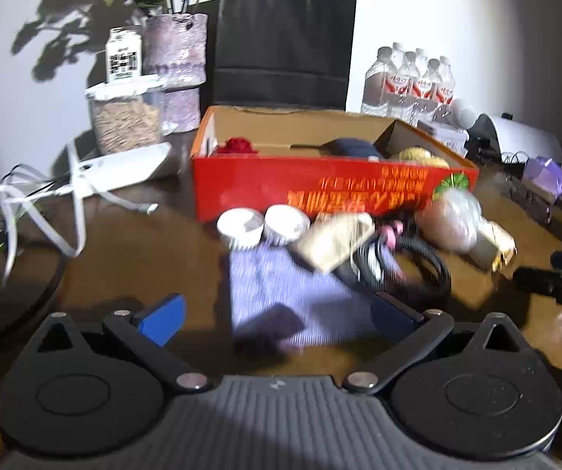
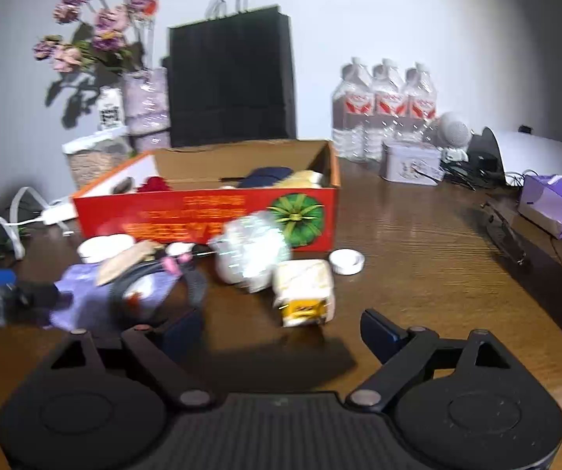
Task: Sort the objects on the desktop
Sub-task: 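Grasp the beige item with the left tool while the right tool grasps the yellow-white cube, then carry the beige item and cube into the box and open both tools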
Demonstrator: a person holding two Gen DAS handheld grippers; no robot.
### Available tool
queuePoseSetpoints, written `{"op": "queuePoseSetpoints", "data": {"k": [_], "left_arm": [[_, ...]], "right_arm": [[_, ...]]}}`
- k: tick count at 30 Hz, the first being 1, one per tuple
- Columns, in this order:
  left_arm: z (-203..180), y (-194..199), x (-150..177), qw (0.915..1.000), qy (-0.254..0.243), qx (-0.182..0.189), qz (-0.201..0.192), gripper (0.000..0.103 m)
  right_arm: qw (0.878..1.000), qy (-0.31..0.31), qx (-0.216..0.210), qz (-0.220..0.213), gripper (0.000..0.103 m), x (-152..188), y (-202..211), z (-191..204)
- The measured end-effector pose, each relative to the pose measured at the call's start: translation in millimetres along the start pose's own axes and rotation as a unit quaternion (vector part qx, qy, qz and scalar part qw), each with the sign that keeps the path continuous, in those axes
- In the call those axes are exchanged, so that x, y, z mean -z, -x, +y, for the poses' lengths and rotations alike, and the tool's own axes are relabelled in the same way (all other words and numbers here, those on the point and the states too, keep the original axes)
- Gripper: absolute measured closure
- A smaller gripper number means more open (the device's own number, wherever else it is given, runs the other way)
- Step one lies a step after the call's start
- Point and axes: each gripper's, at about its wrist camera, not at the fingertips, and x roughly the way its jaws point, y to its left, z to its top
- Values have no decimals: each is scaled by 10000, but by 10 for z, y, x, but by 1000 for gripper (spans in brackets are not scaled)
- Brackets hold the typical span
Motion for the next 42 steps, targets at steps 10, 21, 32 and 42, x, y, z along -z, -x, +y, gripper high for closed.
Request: {"op": "queuePoseSetpoints", "data": {"k": [10, 21, 32, 42], "left_arm": [[-33, -573, -506, 9988, -301, 389, 12, 17], [-187, -789, -390, 9898, -423, 1234, 572, 70], [-90, -202, -441, 9938, 83, 1111, 50, 96], [-55, 277, -404, 9964, 216, 807, -163, 96]], "right_arm": [[9996, 201, 35, 182, 32, -203, -345, -104], [9987, 149, -80, 482, 65, -102, -501, -95], [9994, 61, -240, 223, 65, -8, 22, -110], [9994, 154, -296, 15, 66, 118, 548, -91]]}}
